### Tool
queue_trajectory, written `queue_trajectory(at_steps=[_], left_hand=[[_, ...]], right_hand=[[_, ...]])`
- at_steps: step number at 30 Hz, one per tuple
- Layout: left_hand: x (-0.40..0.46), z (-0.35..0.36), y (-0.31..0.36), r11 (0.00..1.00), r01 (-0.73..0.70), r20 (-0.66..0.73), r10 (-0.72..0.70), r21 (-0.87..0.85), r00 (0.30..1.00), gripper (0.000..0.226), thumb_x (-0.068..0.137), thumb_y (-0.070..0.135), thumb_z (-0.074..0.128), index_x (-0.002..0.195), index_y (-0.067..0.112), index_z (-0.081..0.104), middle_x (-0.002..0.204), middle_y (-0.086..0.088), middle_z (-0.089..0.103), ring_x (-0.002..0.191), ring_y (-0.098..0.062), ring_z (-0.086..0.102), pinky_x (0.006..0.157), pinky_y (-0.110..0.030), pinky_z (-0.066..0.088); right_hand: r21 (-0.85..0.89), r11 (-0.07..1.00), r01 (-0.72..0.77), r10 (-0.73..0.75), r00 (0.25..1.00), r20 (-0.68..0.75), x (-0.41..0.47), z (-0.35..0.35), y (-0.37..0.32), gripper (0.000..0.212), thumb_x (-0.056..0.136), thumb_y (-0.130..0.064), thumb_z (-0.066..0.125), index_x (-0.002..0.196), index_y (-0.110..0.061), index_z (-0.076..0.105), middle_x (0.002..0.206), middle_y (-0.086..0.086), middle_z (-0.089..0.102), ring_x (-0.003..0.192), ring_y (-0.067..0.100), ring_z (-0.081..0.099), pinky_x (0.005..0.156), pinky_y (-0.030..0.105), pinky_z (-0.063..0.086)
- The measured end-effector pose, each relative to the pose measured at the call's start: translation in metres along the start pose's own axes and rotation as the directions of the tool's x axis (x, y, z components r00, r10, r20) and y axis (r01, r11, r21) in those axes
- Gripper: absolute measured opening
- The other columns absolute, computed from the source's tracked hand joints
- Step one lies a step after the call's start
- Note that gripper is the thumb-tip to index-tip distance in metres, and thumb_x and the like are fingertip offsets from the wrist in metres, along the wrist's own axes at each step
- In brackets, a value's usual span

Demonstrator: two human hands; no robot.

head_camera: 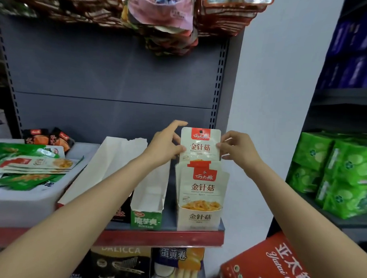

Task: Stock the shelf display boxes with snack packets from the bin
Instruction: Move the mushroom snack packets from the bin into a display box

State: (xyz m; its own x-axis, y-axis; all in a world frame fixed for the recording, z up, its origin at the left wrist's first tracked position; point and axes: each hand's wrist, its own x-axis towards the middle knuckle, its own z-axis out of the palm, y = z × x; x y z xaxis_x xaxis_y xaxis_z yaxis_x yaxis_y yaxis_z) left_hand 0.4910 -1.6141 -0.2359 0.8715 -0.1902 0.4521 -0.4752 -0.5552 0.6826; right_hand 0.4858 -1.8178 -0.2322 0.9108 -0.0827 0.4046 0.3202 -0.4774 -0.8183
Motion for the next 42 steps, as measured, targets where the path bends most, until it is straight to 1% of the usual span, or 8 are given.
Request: queue_trajectory(at_steps=[8, 14, 18, 23, 30, 33, 38, 42], left_hand=[[-0.004, 0.001, -0.006, 0.992, -0.028, 0.059, 0.021, 0.121, 0.998, 0.038, 0.087, 0.009, 0.065, 0.114, 0.028, 0.046, 0.086, 0.005, 0.061, 0.077, -0.011, 0.062, 0.06, -0.02, 0.05], [-0.011, -0.02, -0.002, 0.991, -0.053, -0.123, 0.069, 0.127, 0.99, 0.019, 0.091, 0.017, 0.059, 0.109, 0.023, 0.057, 0.085, 0.01, 0.06, 0.079, -0.006, 0.058, 0.066, -0.018, 0.045], [-0.033, -0.05, -0.01, 0.988, -0.044, -0.218, 0.076, 0.149, 0.973, 0.011, 0.091, 0.02, 0.057, 0.102, 0.023, 0.06, 0.083, 0.015, 0.06, 0.079, -0.005, 0.058, 0.064, -0.013, 0.044], [-0.068, -0.108, -0.044, 0.976, 0.053, -0.34, 0.023, 0.213, 0.94, 0.003, 0.089, 0.022, 0.06, 0.088, 0.023, 0.063, 0.078, 0.012, 0.063, 0.073, -0.005, 0.059, 0.067, -0.018, 0.045], [-0.121, -0.214, -0.137, 0.894, 0.384, -0.494, -0.233, 0.231, 0.838, 0.017, 0.093, 0.023, 0.056, 0.089, 0.009, 0.065, 0.087, -0.012, 0.07, 0.084, -0.029, 0.062, 0.066, -0.03, 0.037], [-0.134, -0.247, -0.177, 0.797, 0.49, -0.425, -0.33, 0.353, 0.843, 0.026, 0.093, 0.023, 0.056, 0.107, 0.002, 0.063, 0.108, -0.017, 0.067, 0.101, -0.031, 0.06, 0.073, -0.031, 0.036], [-0.141, -0.279, -0.216, 0.682, 0.556, -0.318, -0.456, 0.475, 0.831, 0.058, 0.09, 0.044, 0.057, 0.134, 0.007, 0.047, 0.135, -0.015, 0.053, 0.122, -0.032, 0.05, 0.096, -0.034, 0.04], [-0.137, -0.285, -0.231, 0.621, 0.556, -0.273, -0.495, 0.553, 0.825, 0.06, 0.085, 0.063, 0.049, 0.113, 0.011, 0.062, 0.121, -0.017, 0.06, 0.113, -0.037, 0.053, 0.093, -0.045, 0.046]], right_hand=[[-0.117, 0.992, -0.042, 0.051, 0.996, 0.076, -0.01, 0.004, 0.007, 0.009, 0.087, -0.006, 0.064, 0.087, -0.003, 0.055, 0.091, 0.012, 0.066, 0.073, 0.021, 0.063, 0.058, 0.024, 0.049], [-0.268, 0.949, 0.167, -0.194, 0.978, -0.079, -0.015, 0.012, -0.027, 0.017, 0.089, -0.013, 0.061, 0.106, -0.01, 0.061, 0.099, -0.002, 0.06, 0.087, 0.01, 0.055, 0.063, 0.009, 0.038], [-0.248, 0.925, 0.288, -0.286, 0.957, 0.045, -0.025, 0.041, -0.058, 0.014, 0.091, -0.019, 0.059, 0.104, -0.017, 0.063, 0.099, -0.006, 0.062, 0.082, 0.003, 0.057, 0.068, 0.011, 0.043], [-0.104, 0.959, 0.265, -0.237, 0.945, 0.226, -0.031, 0.108, -0.093, 0.015, 0.09, -0.018, 0.059, 0.104, -0.015, 0.066, 0.094, -0.004, 0.064, 0.087, 0.008, 0.059, 0.066, 0.014, 0.044], [-0.094, 0.956, 0.277, -0.219, 0.891, 0.397, -0.035, 0.238, -0.127, 0.029, 0.091, -0.015, 0.055, 0.119, -0.008, 0.058, 0.116, 0.008, 0.061, 0.1, 0.018, 0.055, 0.075, 0.021, 0.036], [-0.11, 0.958, 0.266, -0.189, 0.869, 0.458, -0.037, 0.286, -0.141, 0.035, 0.091, -0.011, 0.053, 0.124, 0.0, 0.053, 0.123, 0.015, 0.058, 0.113, 0.028, 0.053, 0.086, 0.027, 0.039], [-0.131, 0.953, 0.274, -0.169, 0.837, 0.521, -0.03, 0.349, -0.157, 0.025, 0.091, -0.017, 0.056, 0.114, -0.006, 0.056, 0.111, 0.016, 0.059, 0.105, 0.028, 0.055, 0.071, 0.023, 0.03], [-0.29, 0.915, 0.282, -0.049, 0.789, 0.613, -0.024, 0.38, -0.16, 0.049, 0.095, -0.023, 0.051, 0.135, 0.002, 0.039, 0.134, 0.019, 0.05, 0.12, 0.033, 0.049, 0.093, 0.032, 0.039]])
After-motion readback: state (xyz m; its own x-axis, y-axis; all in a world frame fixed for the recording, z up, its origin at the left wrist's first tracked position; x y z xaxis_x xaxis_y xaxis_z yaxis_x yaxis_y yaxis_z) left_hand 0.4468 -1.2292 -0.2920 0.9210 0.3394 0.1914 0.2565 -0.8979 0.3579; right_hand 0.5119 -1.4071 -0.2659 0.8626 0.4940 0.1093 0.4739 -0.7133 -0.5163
